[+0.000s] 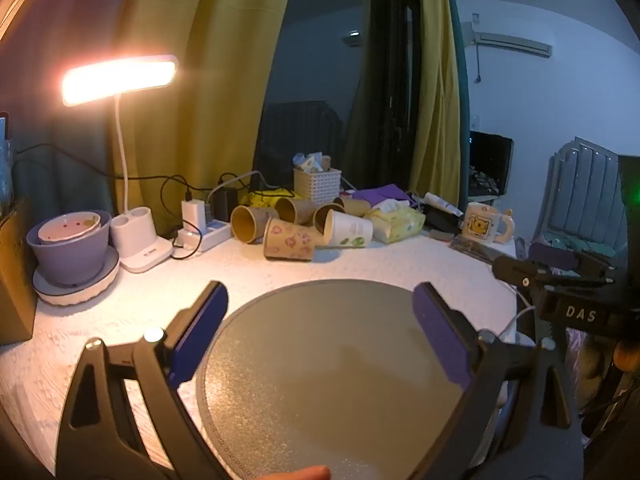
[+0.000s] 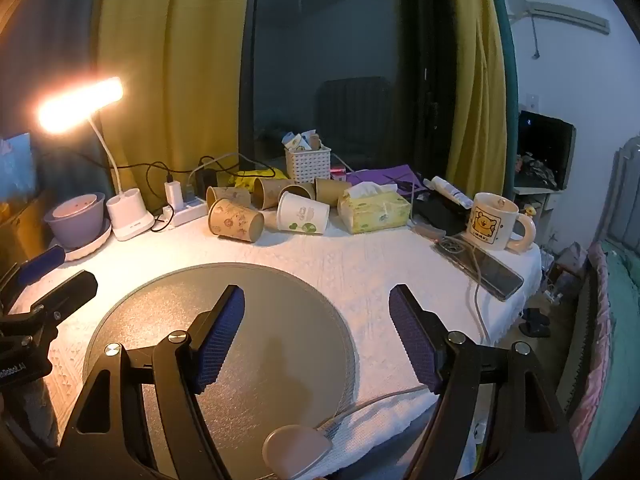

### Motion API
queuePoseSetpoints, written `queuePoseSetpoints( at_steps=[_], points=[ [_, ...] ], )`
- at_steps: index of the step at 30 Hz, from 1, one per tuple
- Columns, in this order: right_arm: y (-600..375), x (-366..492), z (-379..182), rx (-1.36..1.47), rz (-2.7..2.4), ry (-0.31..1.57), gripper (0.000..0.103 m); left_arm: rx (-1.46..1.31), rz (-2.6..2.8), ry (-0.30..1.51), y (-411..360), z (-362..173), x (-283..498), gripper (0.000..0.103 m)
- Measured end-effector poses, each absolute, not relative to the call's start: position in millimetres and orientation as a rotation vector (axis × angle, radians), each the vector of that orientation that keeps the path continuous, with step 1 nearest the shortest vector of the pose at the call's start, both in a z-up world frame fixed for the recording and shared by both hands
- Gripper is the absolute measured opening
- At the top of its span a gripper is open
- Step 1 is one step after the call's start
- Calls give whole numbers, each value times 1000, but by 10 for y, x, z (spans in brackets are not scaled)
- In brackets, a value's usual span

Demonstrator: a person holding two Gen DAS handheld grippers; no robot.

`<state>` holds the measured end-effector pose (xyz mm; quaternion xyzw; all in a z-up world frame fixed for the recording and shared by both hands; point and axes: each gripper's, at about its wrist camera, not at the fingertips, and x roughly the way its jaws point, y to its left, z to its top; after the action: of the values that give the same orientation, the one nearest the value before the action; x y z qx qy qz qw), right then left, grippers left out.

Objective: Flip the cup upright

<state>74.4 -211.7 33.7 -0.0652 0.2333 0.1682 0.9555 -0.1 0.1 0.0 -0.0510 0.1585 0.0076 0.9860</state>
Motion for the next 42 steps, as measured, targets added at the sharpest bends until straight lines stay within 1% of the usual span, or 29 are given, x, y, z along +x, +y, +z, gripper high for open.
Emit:
queuePoseSetpoints(
  at_steps=[42],
  points=[
    [-2084, 756, 318, -139, 340, 482, 78, -97, 4, 315, -19, 1, 17, 94]
  ],
)
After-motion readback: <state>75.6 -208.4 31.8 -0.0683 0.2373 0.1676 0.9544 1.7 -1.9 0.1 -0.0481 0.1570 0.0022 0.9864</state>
